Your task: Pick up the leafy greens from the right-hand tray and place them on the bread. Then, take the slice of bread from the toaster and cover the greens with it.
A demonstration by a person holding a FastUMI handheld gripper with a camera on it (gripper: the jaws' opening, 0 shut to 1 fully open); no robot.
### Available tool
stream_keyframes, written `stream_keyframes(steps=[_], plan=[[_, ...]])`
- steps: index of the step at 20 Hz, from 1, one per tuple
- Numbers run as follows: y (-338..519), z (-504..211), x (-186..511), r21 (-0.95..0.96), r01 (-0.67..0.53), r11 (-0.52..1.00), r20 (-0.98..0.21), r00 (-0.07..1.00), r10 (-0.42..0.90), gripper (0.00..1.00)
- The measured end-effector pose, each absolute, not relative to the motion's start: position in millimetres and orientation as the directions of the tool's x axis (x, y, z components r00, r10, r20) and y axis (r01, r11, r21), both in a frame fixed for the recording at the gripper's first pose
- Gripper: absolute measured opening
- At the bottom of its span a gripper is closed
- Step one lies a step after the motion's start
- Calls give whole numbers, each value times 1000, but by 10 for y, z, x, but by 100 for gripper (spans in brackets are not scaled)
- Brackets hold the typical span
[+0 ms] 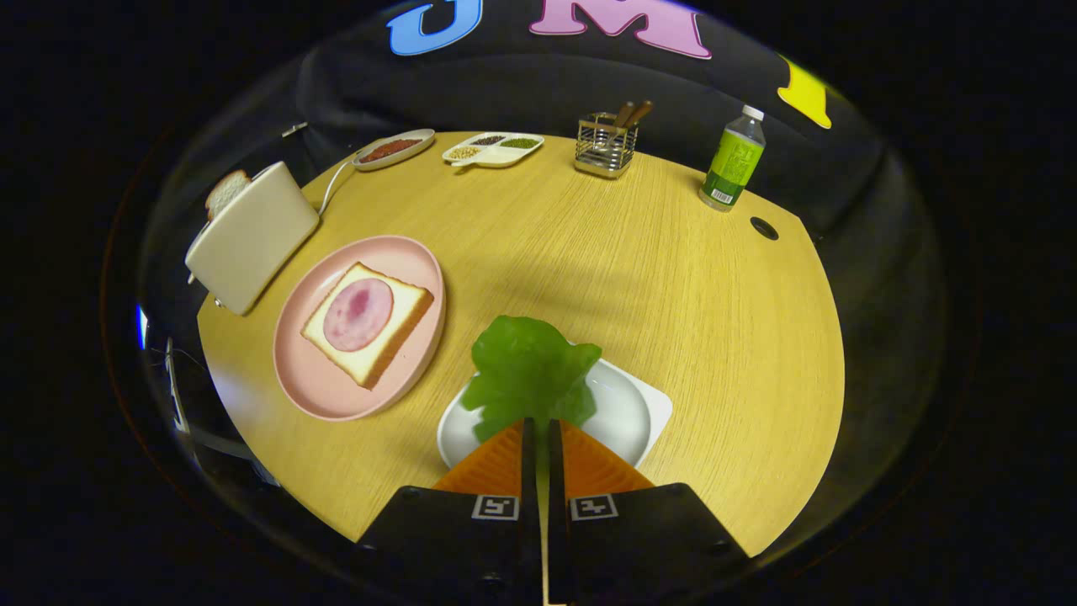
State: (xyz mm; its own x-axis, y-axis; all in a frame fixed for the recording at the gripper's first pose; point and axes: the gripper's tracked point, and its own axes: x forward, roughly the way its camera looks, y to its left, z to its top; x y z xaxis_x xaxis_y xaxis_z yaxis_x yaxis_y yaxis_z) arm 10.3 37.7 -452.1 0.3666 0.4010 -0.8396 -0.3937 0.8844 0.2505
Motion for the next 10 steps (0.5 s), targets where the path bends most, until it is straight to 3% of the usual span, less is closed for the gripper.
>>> stream_keyframes(steps=[5, 10], plan=[[638, -3812, 115, 293, -430, 854, -768, 426, 478, 8], [1403, -3285, 6, 347, -530, 774, -701, 401, 589, 7]])
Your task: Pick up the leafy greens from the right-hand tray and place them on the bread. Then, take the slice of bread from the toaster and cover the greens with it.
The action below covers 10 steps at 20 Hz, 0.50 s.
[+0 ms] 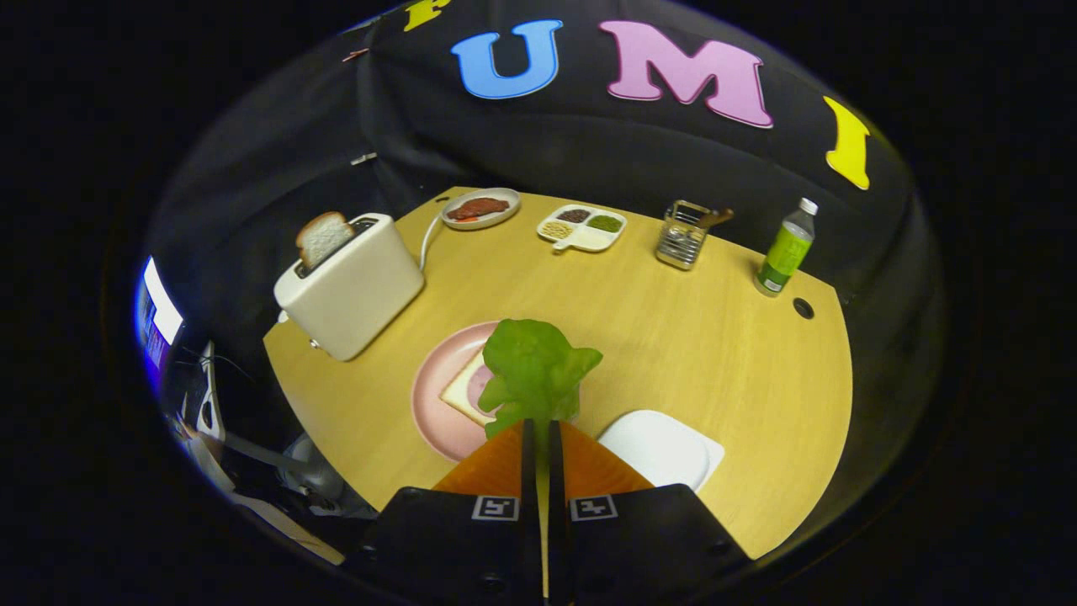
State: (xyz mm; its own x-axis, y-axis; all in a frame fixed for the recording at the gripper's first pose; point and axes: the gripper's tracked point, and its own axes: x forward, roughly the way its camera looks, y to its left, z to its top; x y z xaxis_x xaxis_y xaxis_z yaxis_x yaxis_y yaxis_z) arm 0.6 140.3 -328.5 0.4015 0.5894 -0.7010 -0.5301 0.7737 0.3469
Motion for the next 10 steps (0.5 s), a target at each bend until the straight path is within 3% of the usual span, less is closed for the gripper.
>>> stream_keyframes(steps=[10], plan=[[1996, -3507, 123, 297, -530, 794, -764, 367, 531, 7]])
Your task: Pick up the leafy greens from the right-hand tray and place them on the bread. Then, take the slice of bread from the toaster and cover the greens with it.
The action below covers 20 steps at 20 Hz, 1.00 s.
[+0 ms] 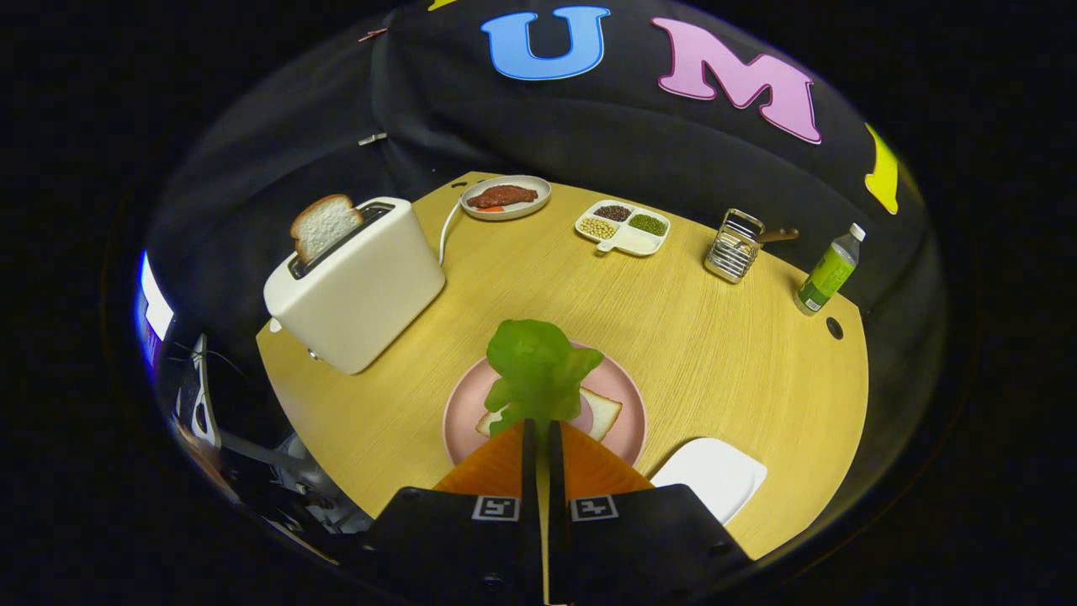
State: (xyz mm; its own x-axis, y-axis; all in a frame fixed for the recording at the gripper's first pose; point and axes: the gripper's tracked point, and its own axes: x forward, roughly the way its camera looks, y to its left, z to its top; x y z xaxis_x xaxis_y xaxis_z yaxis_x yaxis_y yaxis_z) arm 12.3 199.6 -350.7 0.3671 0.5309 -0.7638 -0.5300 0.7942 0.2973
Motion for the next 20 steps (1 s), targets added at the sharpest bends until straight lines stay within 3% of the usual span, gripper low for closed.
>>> stream_keyframes(steps=[6, 9, 12, 17, 20], plan=[[2070, -3685, 181, 302, -501, 811, -796, 336, 504, 11], [2036, -3733, 258, 273, -487, 830, -801, 363, 476, 28], [1994, -3661, 300, 247, -485, 839, -785, 407, 467, 98], [1894, -3469, 366, 233, -460, 857, -756, 469, 457, 99], [1883, -3064, 414, 175, -493, 852, -676, 569, 468, 99]])
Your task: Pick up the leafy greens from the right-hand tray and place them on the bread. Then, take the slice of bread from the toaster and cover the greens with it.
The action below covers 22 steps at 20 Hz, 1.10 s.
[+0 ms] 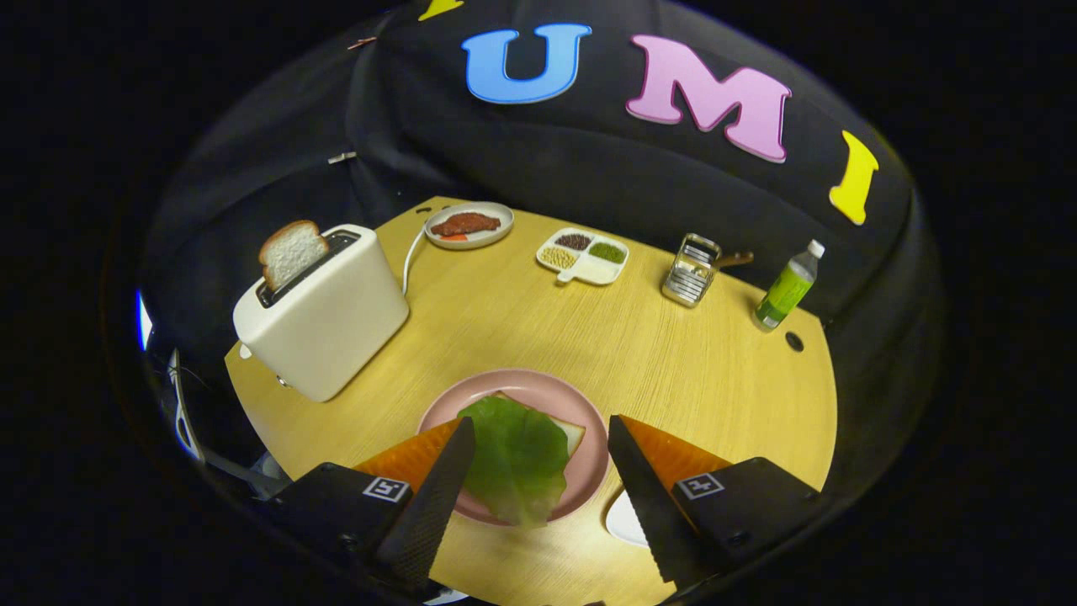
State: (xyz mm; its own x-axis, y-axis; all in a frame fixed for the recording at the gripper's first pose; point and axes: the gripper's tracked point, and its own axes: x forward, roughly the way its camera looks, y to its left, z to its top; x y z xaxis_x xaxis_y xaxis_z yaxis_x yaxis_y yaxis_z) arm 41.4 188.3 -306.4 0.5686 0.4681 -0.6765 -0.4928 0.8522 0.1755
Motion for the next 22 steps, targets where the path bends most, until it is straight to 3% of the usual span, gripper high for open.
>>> stream_keyframes(steps=[6, 11, 16, 22], plan=[[2490, -1822, 309, 103, -632, 768, -416, 674, 611, 97], [3359, -998, 107, 132, -748, 650, -303, 594, 745, 97], [4257, -992, -93, 230, -785, 575, -361, 480, 800, 97], [4981, -1412, 29, 281, -723, 631, -499, 451, 740, 97]])
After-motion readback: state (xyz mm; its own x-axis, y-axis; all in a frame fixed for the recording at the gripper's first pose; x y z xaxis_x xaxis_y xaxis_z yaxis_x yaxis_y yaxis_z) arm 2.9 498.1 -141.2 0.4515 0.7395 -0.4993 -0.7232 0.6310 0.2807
